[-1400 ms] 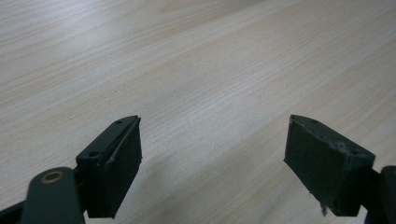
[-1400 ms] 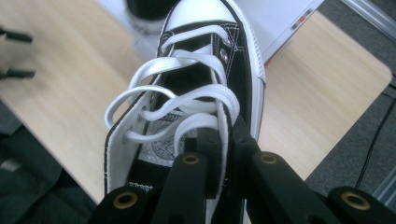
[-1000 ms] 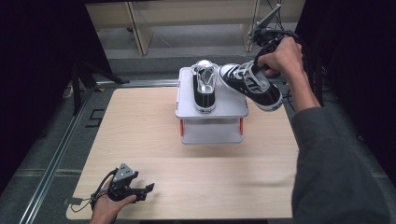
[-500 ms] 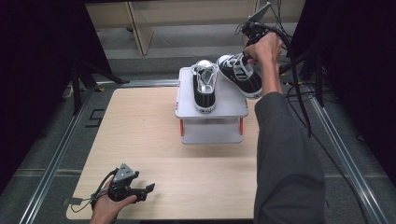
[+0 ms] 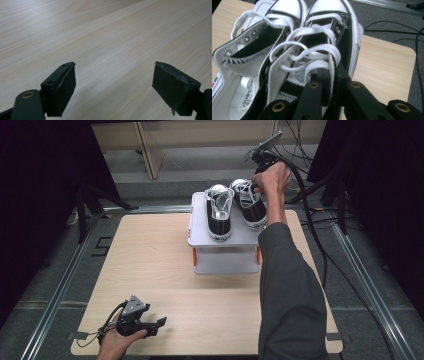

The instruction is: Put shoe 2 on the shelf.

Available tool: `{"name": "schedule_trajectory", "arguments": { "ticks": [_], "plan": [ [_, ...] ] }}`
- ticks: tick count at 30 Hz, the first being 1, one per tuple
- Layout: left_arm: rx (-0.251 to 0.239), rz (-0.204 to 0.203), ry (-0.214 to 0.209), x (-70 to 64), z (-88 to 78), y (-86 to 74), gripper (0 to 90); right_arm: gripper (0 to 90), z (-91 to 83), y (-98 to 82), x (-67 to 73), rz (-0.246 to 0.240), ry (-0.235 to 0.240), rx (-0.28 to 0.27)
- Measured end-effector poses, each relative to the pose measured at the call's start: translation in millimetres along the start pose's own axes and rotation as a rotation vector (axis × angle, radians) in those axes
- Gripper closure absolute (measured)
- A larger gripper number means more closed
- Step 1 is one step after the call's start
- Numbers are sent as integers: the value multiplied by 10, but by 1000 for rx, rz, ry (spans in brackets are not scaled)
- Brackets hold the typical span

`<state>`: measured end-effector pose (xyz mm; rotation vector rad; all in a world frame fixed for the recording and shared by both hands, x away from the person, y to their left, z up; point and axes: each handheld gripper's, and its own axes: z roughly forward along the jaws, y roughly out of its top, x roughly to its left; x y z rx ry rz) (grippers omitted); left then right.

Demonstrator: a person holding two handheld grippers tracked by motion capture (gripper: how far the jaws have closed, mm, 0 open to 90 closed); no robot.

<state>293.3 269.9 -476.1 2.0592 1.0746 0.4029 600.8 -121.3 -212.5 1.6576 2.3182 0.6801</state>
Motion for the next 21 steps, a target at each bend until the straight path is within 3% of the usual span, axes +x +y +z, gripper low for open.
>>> {"name": "schedule_trajectory", "arguments": {
  "ticks": [4,7,13,18,19,20,21],
  "plan": [
    [2,9,3,1,3,4,184,867,36,-64,66,-5,22,15],
    [4,10,5,3,1,6,184,866,53,-87,76,-2,12,25],
    [6,17,1,4,11,2,184,858,131,-198,73,7,41,40],
    [5,13,3,-3,9,11,184,850,165,-225,119,5,21,63],
    [6,15,4,2,13,9,185,847,192,-241,115,-15,15,66],
    [6,15,4,2,13,9,184,847,200,-246,123,8,28,77],
    [6,18,3,4,14,9,184,846,217,-257,110,-17,23,64]
  ]
}}
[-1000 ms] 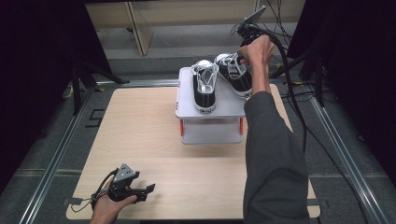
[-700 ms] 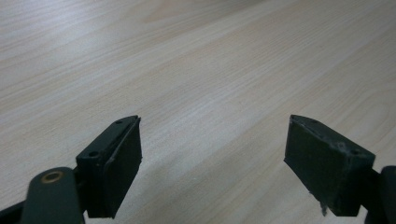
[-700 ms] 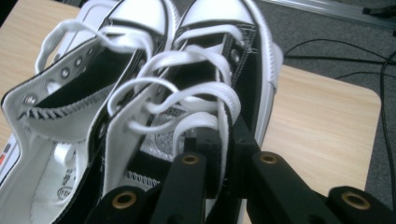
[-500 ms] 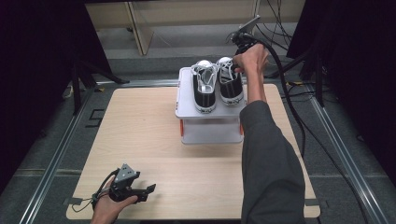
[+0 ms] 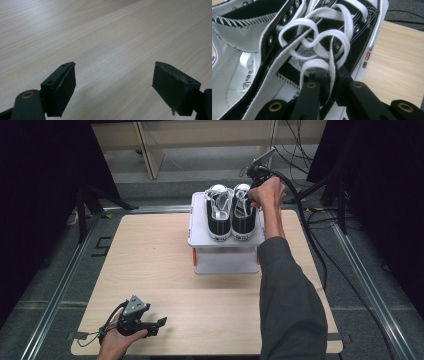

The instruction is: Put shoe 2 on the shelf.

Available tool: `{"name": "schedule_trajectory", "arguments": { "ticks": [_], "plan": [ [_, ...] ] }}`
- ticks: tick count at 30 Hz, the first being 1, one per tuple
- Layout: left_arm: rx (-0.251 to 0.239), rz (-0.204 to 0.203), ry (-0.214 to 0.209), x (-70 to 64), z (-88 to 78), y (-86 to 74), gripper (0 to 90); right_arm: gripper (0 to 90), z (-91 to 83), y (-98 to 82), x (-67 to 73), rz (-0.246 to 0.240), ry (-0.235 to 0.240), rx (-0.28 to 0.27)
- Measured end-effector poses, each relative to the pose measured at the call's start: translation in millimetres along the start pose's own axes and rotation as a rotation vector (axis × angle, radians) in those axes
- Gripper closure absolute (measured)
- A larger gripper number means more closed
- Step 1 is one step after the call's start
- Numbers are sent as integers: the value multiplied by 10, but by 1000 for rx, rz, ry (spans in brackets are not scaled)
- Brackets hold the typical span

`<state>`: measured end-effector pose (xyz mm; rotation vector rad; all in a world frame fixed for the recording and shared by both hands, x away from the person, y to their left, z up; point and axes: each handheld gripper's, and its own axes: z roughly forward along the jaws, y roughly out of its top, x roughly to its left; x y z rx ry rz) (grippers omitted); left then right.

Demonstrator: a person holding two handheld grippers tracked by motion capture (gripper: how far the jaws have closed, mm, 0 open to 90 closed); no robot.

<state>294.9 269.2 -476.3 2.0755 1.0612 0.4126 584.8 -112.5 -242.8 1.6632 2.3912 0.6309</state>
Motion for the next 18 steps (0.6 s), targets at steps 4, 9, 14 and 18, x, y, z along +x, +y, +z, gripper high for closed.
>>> {"name": "schedule_trajectory", "arguments": {
  "ticks": [4,9,14,18],
  "plan": [
    [0,0,0,-3,1,0,184,838,3,-7,14,18,12,14],
    [5,-19,1,-11,3,-6,184,783,-14,-23,-7,-6,30,-2],
    [3,6,3,8,1,-3,184,641,-97,-42,-20,7,57,-35],
    [11,5,-4,10,-12,-13,184,578,-163,-75,-54,-10,65,-64]
  ]
}}
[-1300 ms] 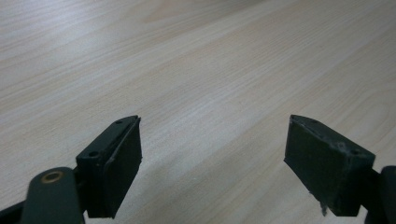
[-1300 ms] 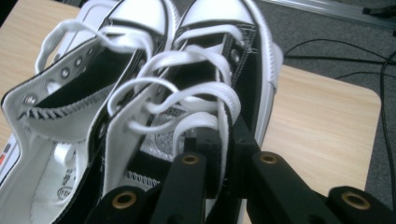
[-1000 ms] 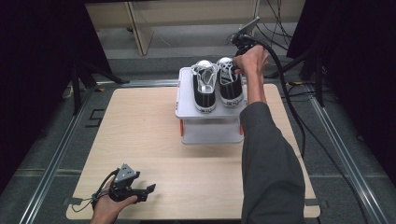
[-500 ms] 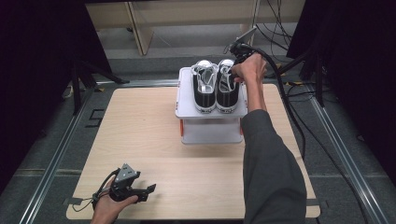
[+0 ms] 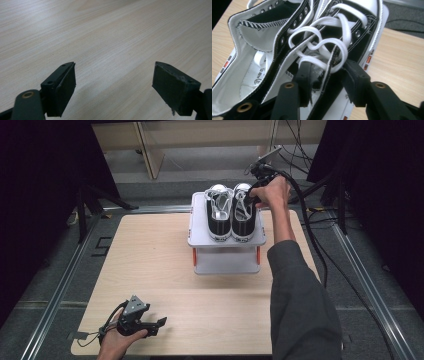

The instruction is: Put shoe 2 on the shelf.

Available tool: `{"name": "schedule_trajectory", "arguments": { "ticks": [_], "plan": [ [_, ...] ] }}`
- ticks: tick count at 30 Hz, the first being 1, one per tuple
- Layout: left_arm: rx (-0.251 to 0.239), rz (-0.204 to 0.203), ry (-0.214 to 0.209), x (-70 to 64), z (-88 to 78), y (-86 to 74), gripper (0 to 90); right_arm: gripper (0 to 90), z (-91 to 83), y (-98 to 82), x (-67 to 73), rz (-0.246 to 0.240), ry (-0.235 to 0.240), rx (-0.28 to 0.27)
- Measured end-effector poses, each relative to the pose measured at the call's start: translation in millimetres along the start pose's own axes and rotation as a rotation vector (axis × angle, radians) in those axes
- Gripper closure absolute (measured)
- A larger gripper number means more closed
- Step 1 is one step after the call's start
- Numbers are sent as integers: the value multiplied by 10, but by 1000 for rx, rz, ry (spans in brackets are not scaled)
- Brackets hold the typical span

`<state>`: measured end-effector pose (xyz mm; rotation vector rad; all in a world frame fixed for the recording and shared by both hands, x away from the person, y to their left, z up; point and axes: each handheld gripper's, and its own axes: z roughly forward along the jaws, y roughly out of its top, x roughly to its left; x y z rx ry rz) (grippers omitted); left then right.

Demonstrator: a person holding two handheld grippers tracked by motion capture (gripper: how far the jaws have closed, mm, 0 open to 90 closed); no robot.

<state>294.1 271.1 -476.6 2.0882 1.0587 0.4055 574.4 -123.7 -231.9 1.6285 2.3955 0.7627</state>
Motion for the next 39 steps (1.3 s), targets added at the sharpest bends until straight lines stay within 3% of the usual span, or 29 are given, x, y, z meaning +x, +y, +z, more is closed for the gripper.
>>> {"name": "schedule_trajectory", "arguments": {
  "ticks": [4,5,6,8,9,11,12,13,17,20,24,25,28,31,33,35,36,39],
  "plan": [
    [-2,-17,14,-2,18,-5,184,524,-81,-74,-27,-24,40,-64],
    [-7,-7,10,10,20,-7,184,489,-127,-123,-51,-62,48,-72],
    [2,10,16,25,15,1,184,474,-156,-147,-62,-68,53,-79],
    [4,-6,21,20,19,-3,184,463,-185,-174,-70,-70,59,-89],
    [0,-27,22,6,19,0,184,440,-249,-225,-88,-57,95,-95],
    [-2,-14,22,12,17,6,184,410,-303,-279,-117,-61,99,-103],
    [6,20,25,33,7,18,184,404,-333,-307,-129,-63,107,-110],
    [-4,-8,25,19,18,4,184,395,-364,-339,-134,-60,116,-116],
    [5,-27,31,22,21,-14,184,374,-432,-438,-168,-69,133,-136],
    [0,-11,28,23,14,-6,184,352,-486,-554,-200,-81,142,-146],
    [5,-5,30,29,6,-21,184,329,-526,-755,-231,-97,144,-137],
    [2,-32,30,19,9,-29,184,325,-542,-865,-250,-105,151,-139],
    [4,-30,32,15,8,-23,184,309,-549,-977,-264,-111,160,-135],
    [11,-16,30,25,6,-22,184,286,-531,-1220,-268,-135,156,-126],
    [6,10,32,42,15,-17,184,282,-521,-1350,-258,-156,183,-120],
    [11,4,32,36,14,-21,184,272,-485,-1485,-235,-178,199,-147],
    [11,4,32,36,14,-21,184,272,-485,-1485,-235,-178,199,-147],
    [8,2,34,35,16,-24,184,265,-449,-1725,-202,-210,226,-136]
  ]
}}
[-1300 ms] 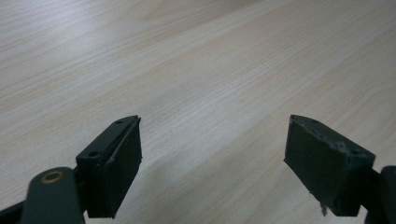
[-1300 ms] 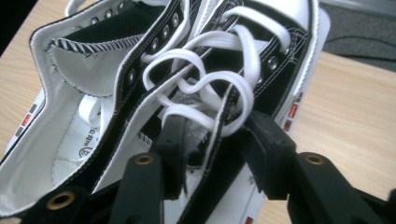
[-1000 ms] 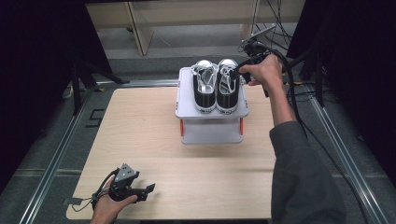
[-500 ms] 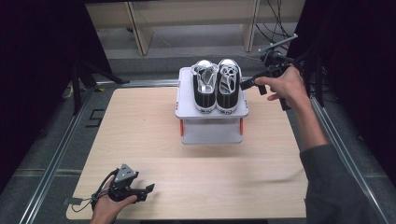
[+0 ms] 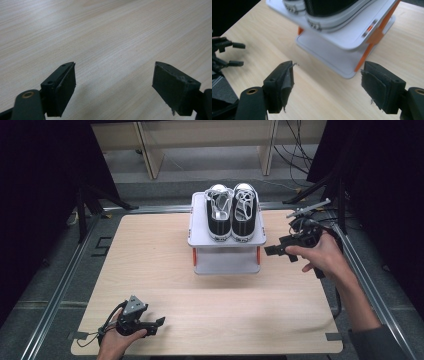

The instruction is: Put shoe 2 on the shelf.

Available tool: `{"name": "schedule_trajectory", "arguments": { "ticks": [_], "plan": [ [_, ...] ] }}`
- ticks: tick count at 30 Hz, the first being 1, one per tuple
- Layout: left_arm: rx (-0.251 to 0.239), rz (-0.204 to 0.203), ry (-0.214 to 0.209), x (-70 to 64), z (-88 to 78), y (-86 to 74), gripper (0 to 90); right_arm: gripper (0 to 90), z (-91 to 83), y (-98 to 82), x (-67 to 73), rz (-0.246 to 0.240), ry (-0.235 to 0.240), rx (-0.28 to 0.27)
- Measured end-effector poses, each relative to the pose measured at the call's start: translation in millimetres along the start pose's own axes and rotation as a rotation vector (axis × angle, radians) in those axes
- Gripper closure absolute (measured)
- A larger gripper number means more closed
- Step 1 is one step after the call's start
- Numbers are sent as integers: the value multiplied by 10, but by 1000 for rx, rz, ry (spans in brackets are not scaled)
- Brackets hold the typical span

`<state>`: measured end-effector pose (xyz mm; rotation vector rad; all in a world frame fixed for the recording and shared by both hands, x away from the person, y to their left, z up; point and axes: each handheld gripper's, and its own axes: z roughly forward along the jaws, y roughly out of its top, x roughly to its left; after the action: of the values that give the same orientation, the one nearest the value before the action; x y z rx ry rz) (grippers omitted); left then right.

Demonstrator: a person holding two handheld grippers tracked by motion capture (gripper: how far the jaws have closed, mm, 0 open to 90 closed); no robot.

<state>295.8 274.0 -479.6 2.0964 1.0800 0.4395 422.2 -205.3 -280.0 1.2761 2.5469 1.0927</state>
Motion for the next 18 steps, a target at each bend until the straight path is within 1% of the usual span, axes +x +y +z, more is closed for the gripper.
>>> {"name": "schedule_trajectory", "arguments": {
  "ticks": [1,2,3,4,5,6,7,8,9,10,11,12,13,14,15,16,17,18],
  "plan": [
    [6,-20,0,-11,-2,-3,184,265,3,-42,7,-10,-2,2],
    [0,-10,2,-5,0,-1,184,265,15,-115,50,26,13,9],
    [0,6,2,6,0,2,184,265,38,-172,62,24,17,-5],
    [-1,9,2,8,1,2,184,265,50,-224,66,7,21,-9],
    [-1,9,2,8,1,2,184,265,50,-224,66,7,21,-9],
    [1,3,2,5,1,2,185,263,74,-326,80,11,25,2],
    [0,3,3,5,2,2,184,262,89,-374,85,14,30,3],
    [0,3,2,5,3,2,184,262,112,-423,85,13,27,-12],
    [0,3,2,5,3,2,184,262,106,-461,89,20,27,11],
    [4,-8,1,-6,2,0,184,262,127,-505,92,23,20,-2],
    [4,-8,1,-6,2,0,184,260,133,-540,94,23,18,-1],
    [9,-30,4,-17,5,-3,184,258,126,-571,103,30,24,14],
    [9,2,6,4,6,3,184,258,130,-603,95,7,32,4],
    [7,9,5,9,8,5,184,258,121,-633,104,13,44,6],
    [7,9,5,9,8,5,184,258,121,-633,104,13,44,6],
    [6,2,5,4,9,4,184,256,109,-692,104,8,41,-4],
    [6,2,5,4,9,4,184,256,109,-692,104,8,41,-4],
    [8,7,4,7,7,5,184,250,122,-760,103,-7,24,-33]
  ]
}}
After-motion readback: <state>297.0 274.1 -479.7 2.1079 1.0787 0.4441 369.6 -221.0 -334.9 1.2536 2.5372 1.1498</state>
